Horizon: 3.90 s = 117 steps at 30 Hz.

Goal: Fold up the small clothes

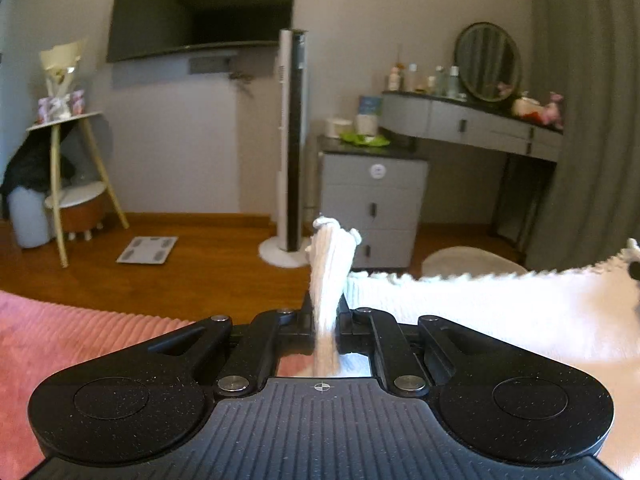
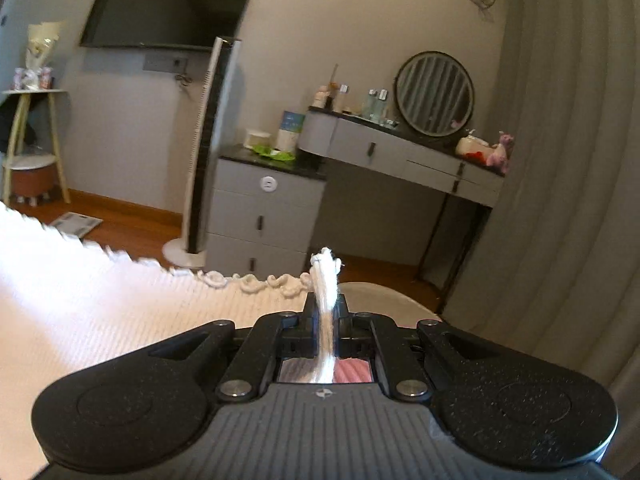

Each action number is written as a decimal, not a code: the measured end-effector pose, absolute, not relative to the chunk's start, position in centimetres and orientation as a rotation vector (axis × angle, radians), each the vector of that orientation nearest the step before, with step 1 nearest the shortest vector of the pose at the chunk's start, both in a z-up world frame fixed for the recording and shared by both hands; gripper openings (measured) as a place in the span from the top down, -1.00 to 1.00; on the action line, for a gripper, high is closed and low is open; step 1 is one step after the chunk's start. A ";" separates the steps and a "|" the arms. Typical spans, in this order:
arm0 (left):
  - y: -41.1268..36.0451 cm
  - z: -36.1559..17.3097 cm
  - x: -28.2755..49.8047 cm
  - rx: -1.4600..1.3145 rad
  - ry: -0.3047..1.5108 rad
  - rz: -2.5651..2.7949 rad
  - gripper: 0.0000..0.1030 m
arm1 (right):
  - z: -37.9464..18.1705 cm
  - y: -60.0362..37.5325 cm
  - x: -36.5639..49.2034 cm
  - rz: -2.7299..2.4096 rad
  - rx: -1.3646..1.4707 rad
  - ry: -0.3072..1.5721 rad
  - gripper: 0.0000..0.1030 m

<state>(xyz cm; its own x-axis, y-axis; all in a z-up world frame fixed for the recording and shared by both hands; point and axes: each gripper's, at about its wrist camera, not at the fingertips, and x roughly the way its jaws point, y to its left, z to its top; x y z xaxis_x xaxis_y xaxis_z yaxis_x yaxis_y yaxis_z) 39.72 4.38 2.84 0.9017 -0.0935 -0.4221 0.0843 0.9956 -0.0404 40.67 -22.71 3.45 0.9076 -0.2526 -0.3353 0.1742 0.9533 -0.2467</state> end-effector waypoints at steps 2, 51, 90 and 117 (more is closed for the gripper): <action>4.1 1.3 40.9 0.004 0.453 -0.050 0.81 | 2.2 -22.5 41.9 -0.243 -0.220 0.389 0.88; -0.8 -0.5 33.6 0.110 0.645 -0.043 -0.55 | -4.4 -24.8 24.5 -0.245 0.252 0.498 0.58; 11.0 -4.9 36.4 -0.551 0.839 -0.240 0.48 | -3.2 -18.1 23.4 0.109 0.112 0.352 0.57; -15.6 -0.9 35.6 0.006 0.850 -0.563 -0.02 | -5.1 -28.1 23.9 0.079 0.647 0.452 0.53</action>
